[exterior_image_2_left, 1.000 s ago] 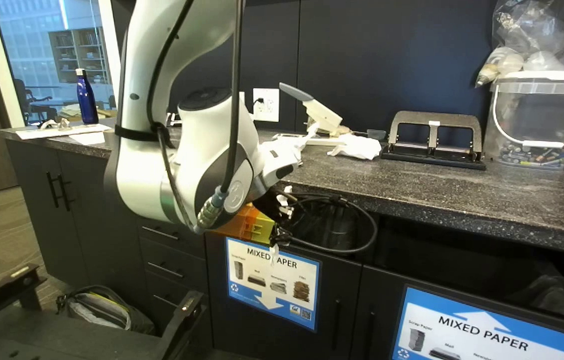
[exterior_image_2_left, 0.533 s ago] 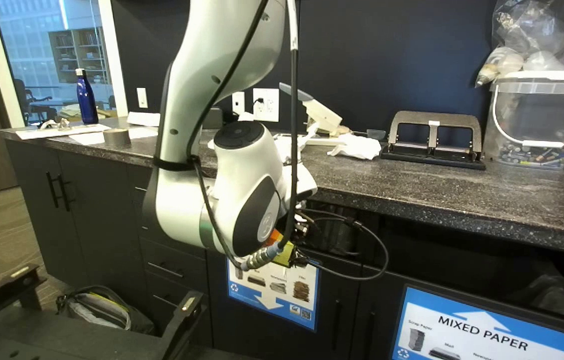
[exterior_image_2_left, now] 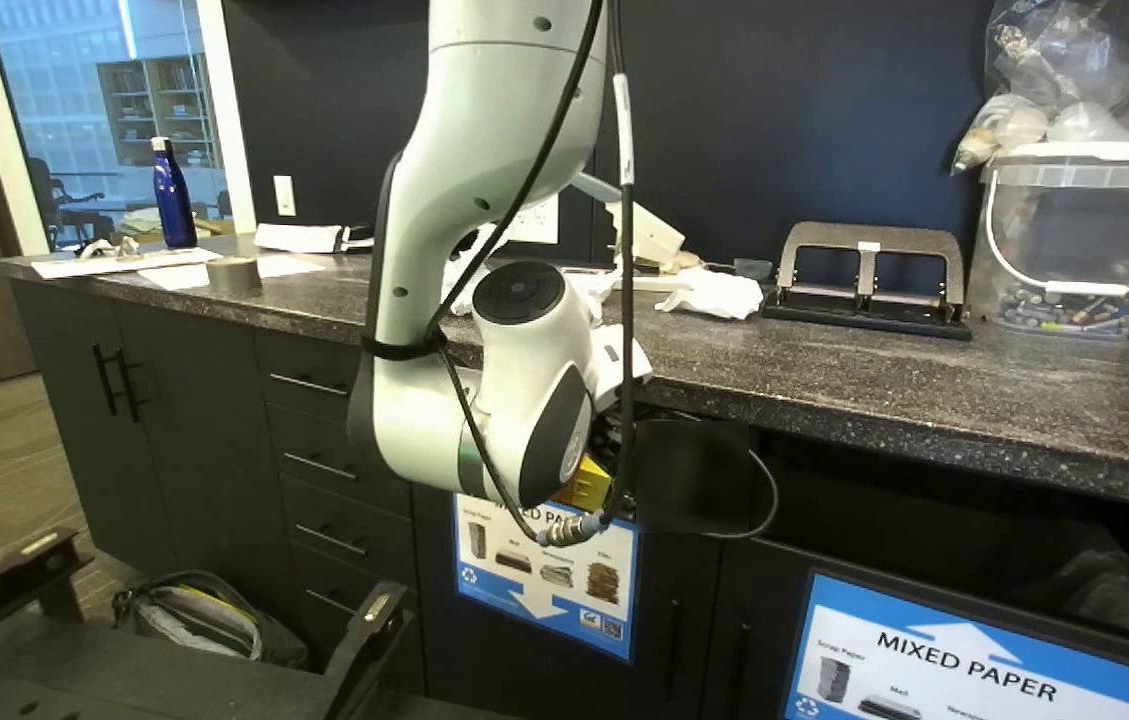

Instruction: Put the papers on the countertop in the trash cans

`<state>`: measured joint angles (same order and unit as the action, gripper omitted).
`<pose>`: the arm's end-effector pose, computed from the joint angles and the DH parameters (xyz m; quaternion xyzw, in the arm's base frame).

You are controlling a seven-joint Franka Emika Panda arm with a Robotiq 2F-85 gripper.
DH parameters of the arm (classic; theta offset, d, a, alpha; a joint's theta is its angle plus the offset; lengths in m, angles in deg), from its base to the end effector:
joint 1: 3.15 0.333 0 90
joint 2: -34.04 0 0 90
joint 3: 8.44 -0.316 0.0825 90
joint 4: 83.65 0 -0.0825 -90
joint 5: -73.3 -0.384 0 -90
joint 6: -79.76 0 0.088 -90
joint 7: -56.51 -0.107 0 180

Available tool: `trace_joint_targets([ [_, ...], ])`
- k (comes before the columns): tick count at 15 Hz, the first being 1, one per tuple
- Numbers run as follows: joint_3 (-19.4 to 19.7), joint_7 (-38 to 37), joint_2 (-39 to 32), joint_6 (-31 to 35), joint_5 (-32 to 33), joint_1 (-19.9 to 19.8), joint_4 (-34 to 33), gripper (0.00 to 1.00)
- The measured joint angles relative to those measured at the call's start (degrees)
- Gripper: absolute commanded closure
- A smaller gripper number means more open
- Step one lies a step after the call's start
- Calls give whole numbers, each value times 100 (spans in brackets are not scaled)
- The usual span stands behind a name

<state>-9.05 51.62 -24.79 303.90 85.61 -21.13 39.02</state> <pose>0.5048 -0.1270 0.0212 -0.9271 0.0858 -0.3648 0.0053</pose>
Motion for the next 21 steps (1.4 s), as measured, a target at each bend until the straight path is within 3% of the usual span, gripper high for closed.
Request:
trace_joint_targets([
  [10,-89,-211,-582,1,-12,-9,-785,91],
  [11,-89,-220,-610,1,-16,-9,-832,86],
  [12,-89,-224,-637,3,-27,-9,-874,56],
  [14,-84,-218,-678,-10,-32,-5,-937,49],
  [18,-76,-214,-711,-31,-32,1,-1018,17],
  [21,-85,-219,-712,-39,-22,0,-1020,0],
])
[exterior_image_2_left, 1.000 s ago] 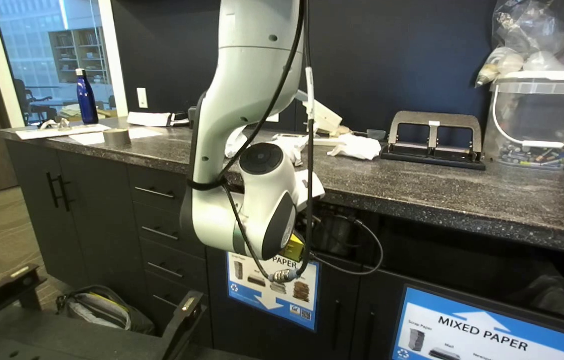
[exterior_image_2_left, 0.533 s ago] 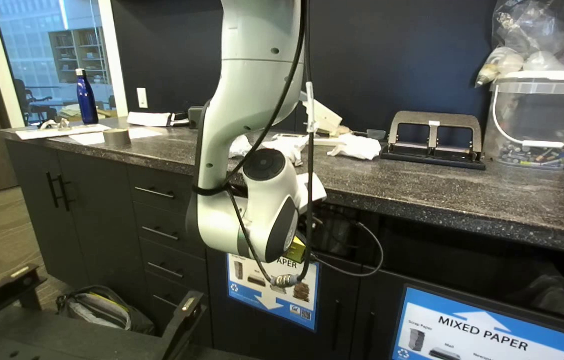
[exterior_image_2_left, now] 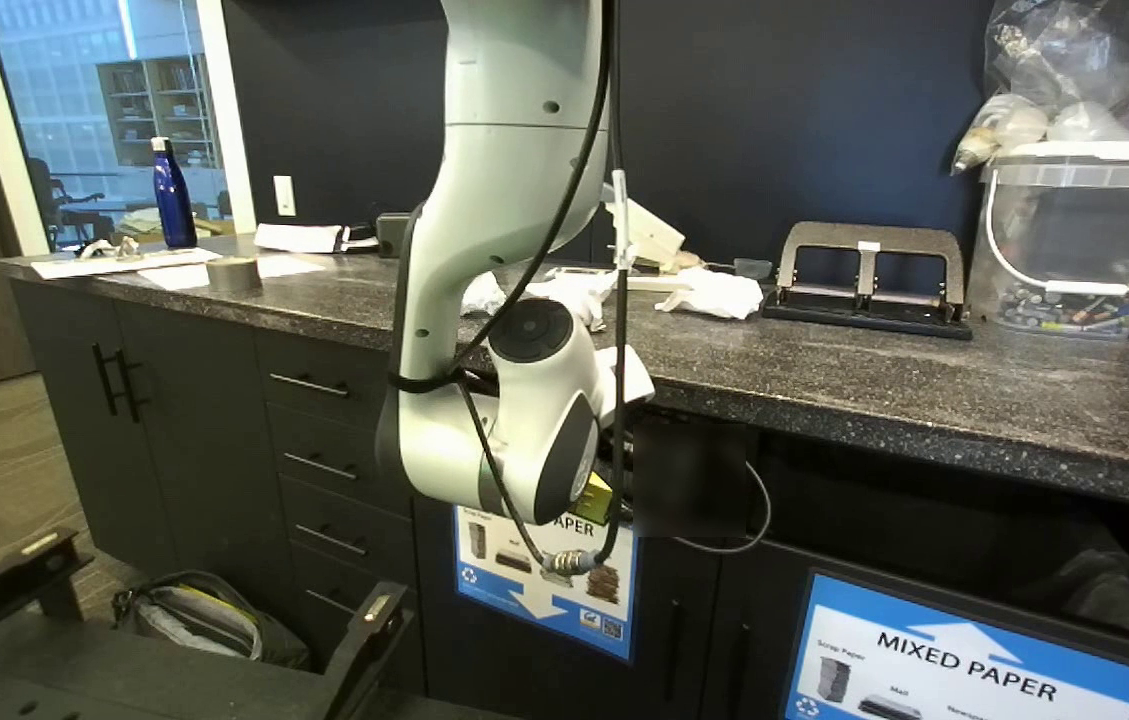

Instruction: Put the papers on the countertop in the trash cans

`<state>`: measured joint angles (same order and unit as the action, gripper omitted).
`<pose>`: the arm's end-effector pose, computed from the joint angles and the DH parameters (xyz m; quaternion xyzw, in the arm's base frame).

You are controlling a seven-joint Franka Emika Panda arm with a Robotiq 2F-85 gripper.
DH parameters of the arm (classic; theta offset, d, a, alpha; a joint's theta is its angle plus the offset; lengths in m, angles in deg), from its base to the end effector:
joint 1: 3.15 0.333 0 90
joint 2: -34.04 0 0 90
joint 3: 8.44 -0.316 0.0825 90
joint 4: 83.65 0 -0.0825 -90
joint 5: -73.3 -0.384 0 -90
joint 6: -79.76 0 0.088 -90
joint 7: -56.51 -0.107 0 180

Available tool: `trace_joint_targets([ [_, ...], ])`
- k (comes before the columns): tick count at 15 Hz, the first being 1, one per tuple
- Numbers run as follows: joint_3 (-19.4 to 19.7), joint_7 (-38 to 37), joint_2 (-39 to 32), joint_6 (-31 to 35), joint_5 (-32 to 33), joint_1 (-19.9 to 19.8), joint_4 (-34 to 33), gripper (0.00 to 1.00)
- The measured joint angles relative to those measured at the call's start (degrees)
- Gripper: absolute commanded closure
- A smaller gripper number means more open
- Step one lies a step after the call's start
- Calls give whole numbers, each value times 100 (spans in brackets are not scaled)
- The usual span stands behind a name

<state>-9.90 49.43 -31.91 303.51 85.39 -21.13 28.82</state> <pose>0.5360 -0.1293 -0.0070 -0.9162 0.1027 -0.3872 0.0138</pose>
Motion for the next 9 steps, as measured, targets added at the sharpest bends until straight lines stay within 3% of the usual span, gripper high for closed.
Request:
trace_joint_targets([
  [6,-6,1,52,-204,0,9,38,0],
  [9,-6,-4,281,-411,-8,10,364,0],
])
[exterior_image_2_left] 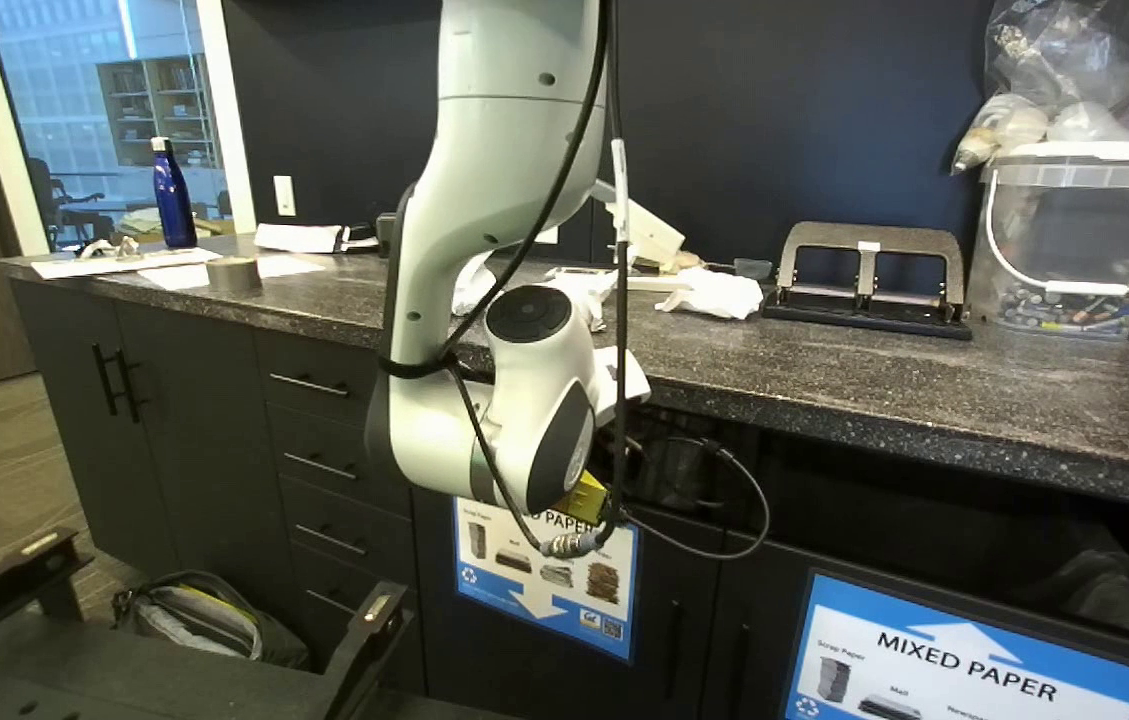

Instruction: Put the papers on the countertop in the trash cans

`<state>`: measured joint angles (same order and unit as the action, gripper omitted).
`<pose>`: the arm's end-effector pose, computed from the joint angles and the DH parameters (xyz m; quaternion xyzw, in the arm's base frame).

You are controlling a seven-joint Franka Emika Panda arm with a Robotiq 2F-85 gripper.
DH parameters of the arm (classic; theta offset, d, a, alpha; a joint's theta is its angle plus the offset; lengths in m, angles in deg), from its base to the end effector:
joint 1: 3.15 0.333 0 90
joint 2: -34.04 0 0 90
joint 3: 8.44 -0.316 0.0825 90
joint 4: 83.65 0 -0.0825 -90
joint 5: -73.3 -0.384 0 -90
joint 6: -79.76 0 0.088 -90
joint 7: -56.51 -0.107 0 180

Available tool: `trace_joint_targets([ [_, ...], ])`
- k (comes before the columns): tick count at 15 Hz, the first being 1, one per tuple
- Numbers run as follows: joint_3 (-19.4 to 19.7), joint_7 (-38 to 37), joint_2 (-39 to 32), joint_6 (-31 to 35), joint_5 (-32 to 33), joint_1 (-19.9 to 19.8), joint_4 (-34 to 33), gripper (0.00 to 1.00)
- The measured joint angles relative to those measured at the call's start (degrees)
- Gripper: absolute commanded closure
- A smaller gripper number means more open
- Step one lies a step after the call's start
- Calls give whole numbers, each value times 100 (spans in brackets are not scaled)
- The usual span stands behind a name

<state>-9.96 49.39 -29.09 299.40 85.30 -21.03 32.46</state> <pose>0.5268 -0.1250 -0.0043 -0.9318 0.1041 -0.3473 0.0154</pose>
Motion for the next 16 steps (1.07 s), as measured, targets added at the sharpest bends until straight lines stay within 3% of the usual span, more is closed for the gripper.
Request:
trace_joint_targets([
  [6,103,107,1014,37,-509,335,1429,0],
  [8,105,108,1500,-293,-702,524,1983,0],
  [11,58,86,2368,-1466,-836,743,2565,0],
  [16,-72,11,4009,-3712,-1025,752,2659,0],
])
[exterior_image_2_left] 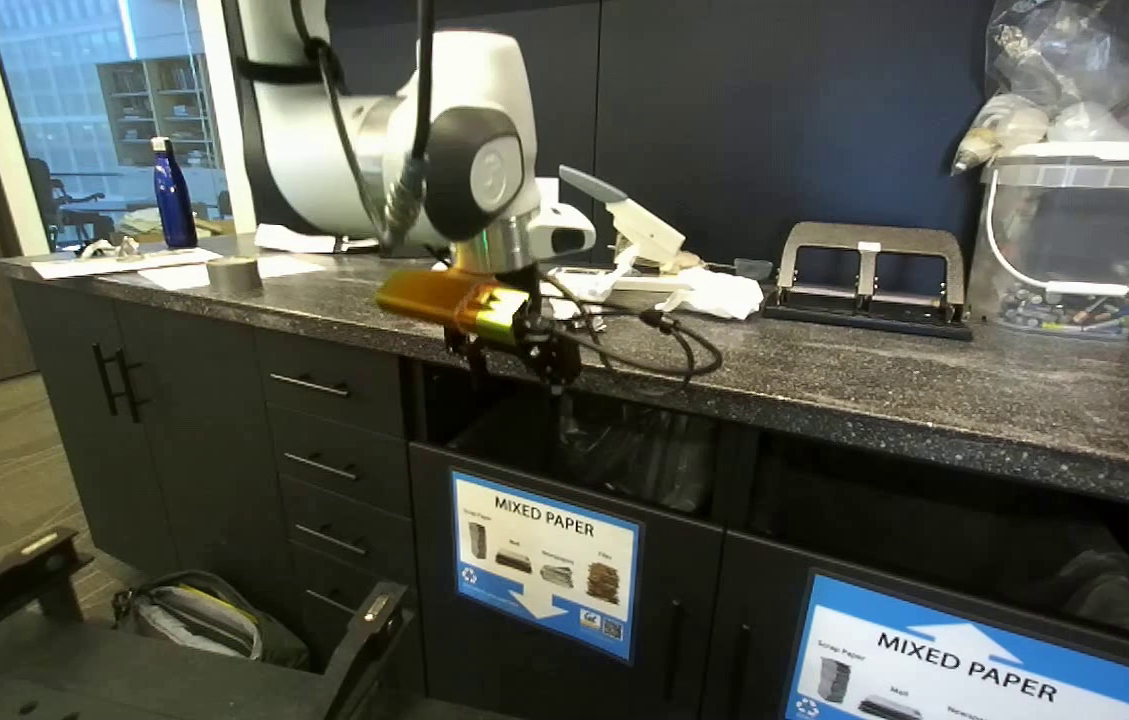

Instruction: Put the papers on the countertop in the trash cans

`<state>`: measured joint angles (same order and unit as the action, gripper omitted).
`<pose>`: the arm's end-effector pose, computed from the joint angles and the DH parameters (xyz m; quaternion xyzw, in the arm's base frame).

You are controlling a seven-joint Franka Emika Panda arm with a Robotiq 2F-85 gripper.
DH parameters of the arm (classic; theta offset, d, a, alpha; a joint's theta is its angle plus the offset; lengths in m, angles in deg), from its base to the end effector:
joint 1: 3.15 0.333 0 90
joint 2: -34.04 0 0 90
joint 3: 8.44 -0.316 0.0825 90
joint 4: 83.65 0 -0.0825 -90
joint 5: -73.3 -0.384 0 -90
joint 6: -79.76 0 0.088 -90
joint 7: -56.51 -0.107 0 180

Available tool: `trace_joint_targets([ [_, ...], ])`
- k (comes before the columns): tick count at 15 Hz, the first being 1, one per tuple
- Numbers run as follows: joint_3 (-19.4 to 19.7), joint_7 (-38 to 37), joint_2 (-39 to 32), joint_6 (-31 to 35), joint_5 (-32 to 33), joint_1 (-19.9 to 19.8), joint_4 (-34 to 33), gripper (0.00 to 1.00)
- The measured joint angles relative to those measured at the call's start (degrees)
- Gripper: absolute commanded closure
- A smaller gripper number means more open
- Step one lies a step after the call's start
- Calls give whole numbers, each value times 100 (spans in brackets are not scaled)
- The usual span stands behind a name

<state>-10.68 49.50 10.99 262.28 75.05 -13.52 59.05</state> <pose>0.4849 -0.0653 0.1627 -0.9822 0.1179 -0.1461 0.0044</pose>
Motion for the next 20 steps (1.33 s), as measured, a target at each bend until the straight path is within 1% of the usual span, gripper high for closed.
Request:
trace_joint_targets([
  [2,-48,-2,610,-722,-293,-54,-132,0],
  [4,-57,2,1048,-1347,-863,-133,-433,0],
  [6,103,-60,1244,-1885,-1287,-162,-920,0],
  [8,369,-292,1216,-2291,-1364,-156,-1522,0],
  [10,570,-601,1004,-2579,-1365,-134,-2176,0],
  [12,696,-1016,644,-2766,-1365,-66,-2792,0],
  [17,786,-1888,-546,-3045,-1379,100,-4243,0],
  [20,995,-2429,-1246,-3381,-1381,225,-5136,0],
])
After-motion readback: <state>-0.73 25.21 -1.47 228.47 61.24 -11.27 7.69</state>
